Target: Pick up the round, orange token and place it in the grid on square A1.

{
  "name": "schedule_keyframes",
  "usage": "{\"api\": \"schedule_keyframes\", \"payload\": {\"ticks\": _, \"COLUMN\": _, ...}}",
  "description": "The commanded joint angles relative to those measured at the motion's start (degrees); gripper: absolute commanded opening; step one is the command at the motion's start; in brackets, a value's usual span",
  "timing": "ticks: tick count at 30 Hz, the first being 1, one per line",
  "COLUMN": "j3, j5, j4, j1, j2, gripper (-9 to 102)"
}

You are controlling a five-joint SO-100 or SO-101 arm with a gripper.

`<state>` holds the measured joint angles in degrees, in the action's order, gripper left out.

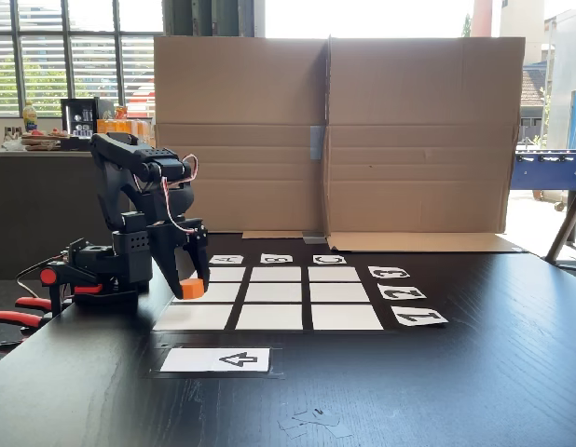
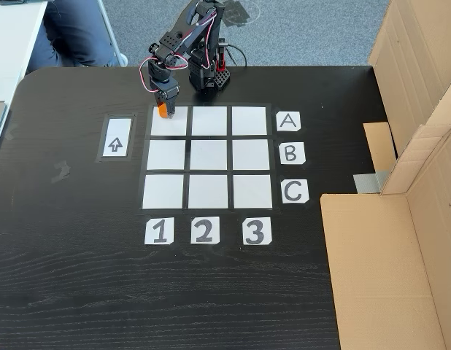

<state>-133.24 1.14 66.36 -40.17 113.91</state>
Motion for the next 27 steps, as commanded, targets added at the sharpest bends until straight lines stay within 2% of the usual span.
{"api": "schedule_keyframes", "payload": {"ticks": 1, "j3": -1.76, "j5": -0.53, "j4": -2.2, "j1": 1.49, "j2": 1.41, "gripper": 5}}
{"api": "schedule_keyframes", "payload": {"ticks": 27, "j3": -4.22, "j5": -0.18, "j4": -9.05, "j1": 1.05, "j2": -5.8, "gripper": 4}}
